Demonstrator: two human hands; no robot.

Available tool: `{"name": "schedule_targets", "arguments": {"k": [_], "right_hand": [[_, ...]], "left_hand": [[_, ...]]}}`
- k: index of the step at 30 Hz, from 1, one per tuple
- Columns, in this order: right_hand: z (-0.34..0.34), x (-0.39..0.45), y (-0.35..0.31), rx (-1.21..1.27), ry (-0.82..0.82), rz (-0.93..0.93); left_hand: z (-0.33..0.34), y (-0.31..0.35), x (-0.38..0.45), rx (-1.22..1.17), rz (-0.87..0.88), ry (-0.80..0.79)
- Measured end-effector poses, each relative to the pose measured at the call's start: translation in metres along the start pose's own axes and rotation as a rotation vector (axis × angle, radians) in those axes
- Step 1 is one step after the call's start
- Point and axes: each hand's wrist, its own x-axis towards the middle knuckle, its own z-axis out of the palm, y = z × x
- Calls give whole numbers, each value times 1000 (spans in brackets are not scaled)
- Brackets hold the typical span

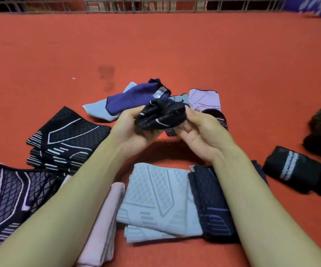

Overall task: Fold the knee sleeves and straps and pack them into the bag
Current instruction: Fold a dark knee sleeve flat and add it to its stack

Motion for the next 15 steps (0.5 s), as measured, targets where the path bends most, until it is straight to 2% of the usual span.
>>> {"name": "schedule_targets", "arguments": {"k": [4, 5, 6, 8, 9, 10, 11, 12, 13, 15], "right_hand": [[4, -9, -6, -7, -283, 65], [4, -12, -6, -63, -334, 49], [3, -11, -4, -203, -311, 5], [2, -5, 8, -717, -36, -140], [0, -1, 13, -940, 160, -228], [-1, 2, 16, -1054, 317, -303], [-2, 2, 16, -1092, 404, -363], [-3, 1, 16, -1105, 438, -421], [-3, -1, 15, -1106, 442, -453], [0, -3, 13, -977, 373, -435]], "left_hand": [[0, 4, 2, 187, 44, -16], [-3, 5, 2, 225, 49, -7], [-4, 5, 0, 231, 37, -8], [-5, 5, -6, 240, 33, -39], [-6, 4, -9, 300, 44, -115], [-7, 2, -12, 420, 70, -203], [-8, 0, -13, 604, 118, -259], [-8, -2, -14, 814, 193, -248], [-9, -3, -12, 991, 282, -181], [-12, -2, -7, 1128, 419, 61]]}}
